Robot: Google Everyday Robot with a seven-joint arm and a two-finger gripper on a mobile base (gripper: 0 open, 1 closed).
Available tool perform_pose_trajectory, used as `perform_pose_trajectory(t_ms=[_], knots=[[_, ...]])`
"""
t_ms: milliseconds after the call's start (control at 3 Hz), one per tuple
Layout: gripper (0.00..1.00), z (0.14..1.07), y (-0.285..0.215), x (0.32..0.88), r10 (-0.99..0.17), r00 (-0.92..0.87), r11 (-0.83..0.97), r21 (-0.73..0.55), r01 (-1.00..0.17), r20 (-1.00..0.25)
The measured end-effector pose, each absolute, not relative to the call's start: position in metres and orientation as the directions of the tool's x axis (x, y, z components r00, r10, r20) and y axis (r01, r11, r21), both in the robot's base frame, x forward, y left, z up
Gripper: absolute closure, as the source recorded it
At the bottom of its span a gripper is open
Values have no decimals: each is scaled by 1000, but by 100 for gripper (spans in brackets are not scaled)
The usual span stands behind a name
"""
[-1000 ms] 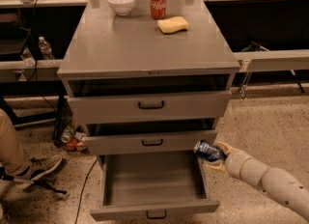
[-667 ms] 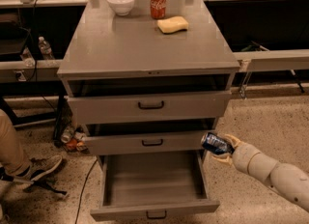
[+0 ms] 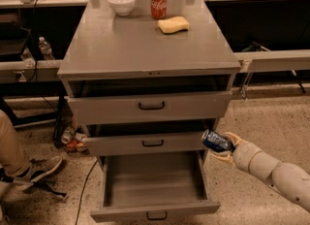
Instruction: Pick pepsi can from bottom drawer and place on counter
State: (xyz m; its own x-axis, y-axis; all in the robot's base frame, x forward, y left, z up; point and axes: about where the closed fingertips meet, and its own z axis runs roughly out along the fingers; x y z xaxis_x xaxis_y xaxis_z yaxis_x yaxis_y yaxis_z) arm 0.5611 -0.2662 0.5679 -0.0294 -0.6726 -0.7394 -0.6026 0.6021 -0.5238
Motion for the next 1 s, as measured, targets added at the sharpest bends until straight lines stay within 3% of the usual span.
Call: perform_pose_trajectory(t_ms=[333,1000], knots=[[100,596,-276,560,-653,22,613,-546,-570,-757],[100,726,-259,541,-692,301,497,-736,-459,-656]])
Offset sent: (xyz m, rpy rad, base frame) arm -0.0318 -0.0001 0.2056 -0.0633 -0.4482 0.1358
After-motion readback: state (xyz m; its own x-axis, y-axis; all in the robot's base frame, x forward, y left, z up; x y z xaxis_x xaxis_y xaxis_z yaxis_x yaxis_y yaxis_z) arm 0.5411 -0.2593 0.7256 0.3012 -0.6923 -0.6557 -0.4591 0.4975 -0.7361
